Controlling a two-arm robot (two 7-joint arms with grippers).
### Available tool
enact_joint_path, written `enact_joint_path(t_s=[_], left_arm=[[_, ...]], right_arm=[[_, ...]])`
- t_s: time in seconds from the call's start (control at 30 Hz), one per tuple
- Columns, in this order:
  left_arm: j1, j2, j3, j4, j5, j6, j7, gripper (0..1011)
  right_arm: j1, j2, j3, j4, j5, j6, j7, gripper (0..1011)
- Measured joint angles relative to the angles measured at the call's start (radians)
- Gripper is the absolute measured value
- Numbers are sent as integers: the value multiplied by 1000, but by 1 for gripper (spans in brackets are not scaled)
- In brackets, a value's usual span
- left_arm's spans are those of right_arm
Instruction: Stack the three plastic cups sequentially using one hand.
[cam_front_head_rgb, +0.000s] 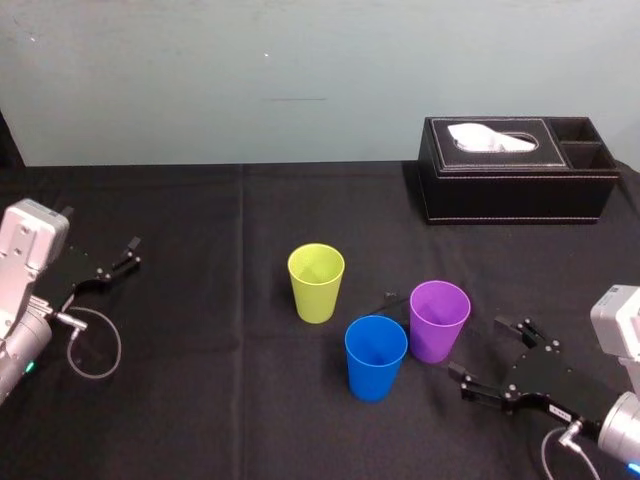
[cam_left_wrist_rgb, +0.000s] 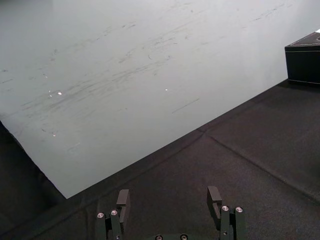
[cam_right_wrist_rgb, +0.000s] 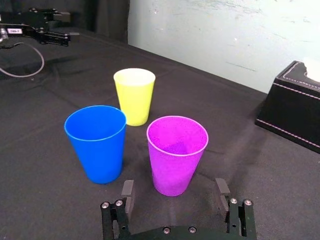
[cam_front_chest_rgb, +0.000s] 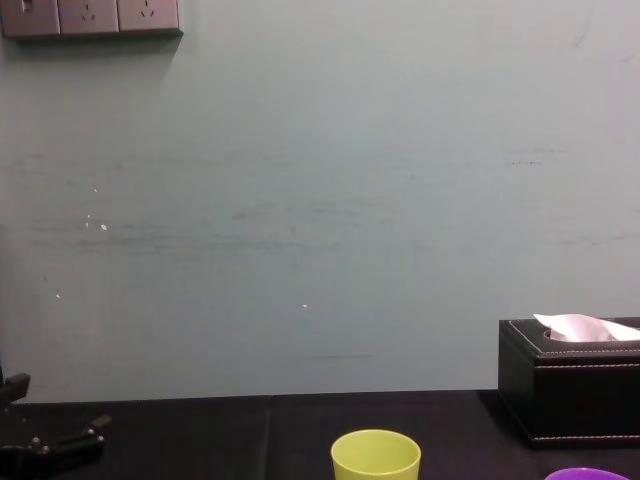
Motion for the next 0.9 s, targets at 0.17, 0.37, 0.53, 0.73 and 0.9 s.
enact_joint_path(t_s=[0.17, 0.37, 0.53, 0.73, 0.9], left_arm=[[0, 0, 0, 0, 0, 0, 0, 1010], [0, 0, 0, 0, 0, 0, 0, 1010], [0, 0, 0, 0, 0, 0, 0, 1010], [0, 0, 0, 0, 0, 0, 0, 1010], [0, 0, 0, 0, 0, 0, 0, 1010]], right_arm=[[11, -22, 3, 11, -1, 16, 2, 1004], [19, -36, 4, 18, -1, 23, 7, 1004], [26, -45, 4, 22, -2, 26, 9, 1004], [36, -56, 1, 27, -4, 29, 9, 1004], [46, -63, -2, 32, -5, 33, 9, 1004]])
